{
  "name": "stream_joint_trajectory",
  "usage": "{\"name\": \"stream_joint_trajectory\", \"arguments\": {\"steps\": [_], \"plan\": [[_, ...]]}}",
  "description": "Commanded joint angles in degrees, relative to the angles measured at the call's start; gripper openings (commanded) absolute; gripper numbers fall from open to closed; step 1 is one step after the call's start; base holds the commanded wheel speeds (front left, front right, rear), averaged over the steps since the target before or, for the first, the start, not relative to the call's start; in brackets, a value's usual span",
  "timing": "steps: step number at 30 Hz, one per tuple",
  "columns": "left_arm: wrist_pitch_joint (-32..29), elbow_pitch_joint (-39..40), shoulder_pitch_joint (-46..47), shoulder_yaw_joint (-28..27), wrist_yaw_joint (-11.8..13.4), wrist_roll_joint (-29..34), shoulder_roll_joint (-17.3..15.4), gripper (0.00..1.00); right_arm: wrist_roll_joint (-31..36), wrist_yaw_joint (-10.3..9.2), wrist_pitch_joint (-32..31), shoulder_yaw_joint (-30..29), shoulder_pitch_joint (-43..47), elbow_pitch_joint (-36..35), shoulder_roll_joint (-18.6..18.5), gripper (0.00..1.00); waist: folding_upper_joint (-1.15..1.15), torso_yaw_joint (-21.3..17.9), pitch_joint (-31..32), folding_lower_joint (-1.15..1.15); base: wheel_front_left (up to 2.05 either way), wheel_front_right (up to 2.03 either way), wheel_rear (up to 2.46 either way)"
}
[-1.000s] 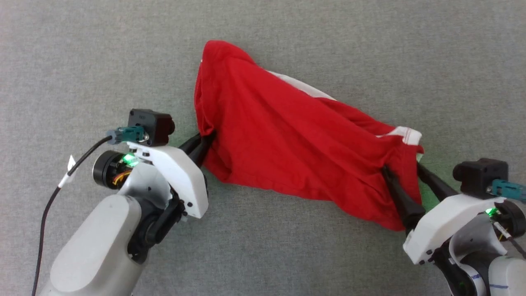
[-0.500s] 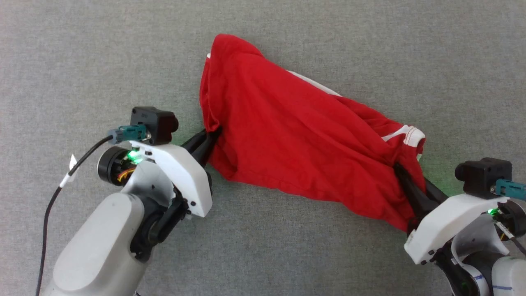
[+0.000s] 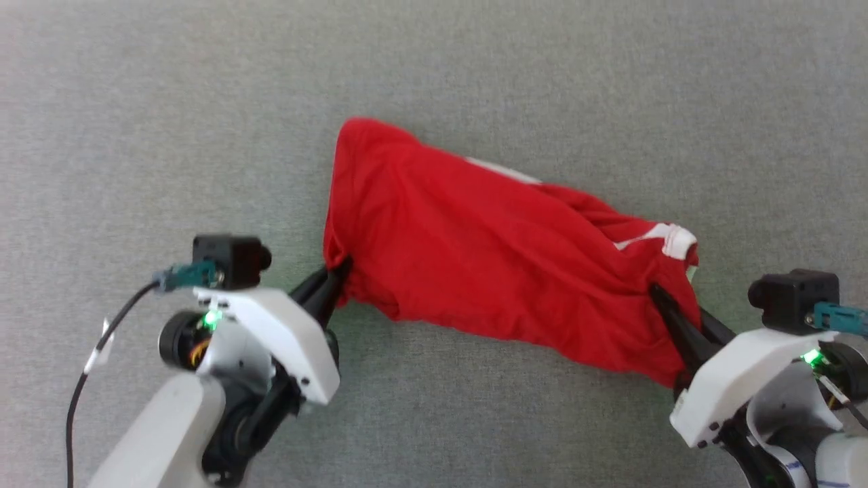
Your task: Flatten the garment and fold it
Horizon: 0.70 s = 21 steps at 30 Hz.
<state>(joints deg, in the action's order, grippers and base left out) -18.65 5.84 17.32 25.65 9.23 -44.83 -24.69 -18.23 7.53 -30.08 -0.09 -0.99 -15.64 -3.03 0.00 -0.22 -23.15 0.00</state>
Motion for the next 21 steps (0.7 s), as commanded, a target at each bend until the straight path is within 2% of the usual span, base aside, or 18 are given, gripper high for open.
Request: {"name": "stream_joint_trajectory", "arguments": {"steps": [1,21], "plan": [[0.42,0.98,-1.85,-0.58,0.62,-0.65,-0.36,0.0,-0.38,-0.04,-0.44,-0.54,0.83,-0.37,0.15,0.0,0.0,1.0,1.64,0.0,0.0,0.0,0.0],[2.01,12.32,-17.9,-2.49,4.56,-3.9,-2.98,0.0,-4.5,-0.04,-8.16,-5.94,8.76,-2.67,0.15,0.0,0.0,4.3,6.75,0.0,0.0,0.0,0.0]]}}
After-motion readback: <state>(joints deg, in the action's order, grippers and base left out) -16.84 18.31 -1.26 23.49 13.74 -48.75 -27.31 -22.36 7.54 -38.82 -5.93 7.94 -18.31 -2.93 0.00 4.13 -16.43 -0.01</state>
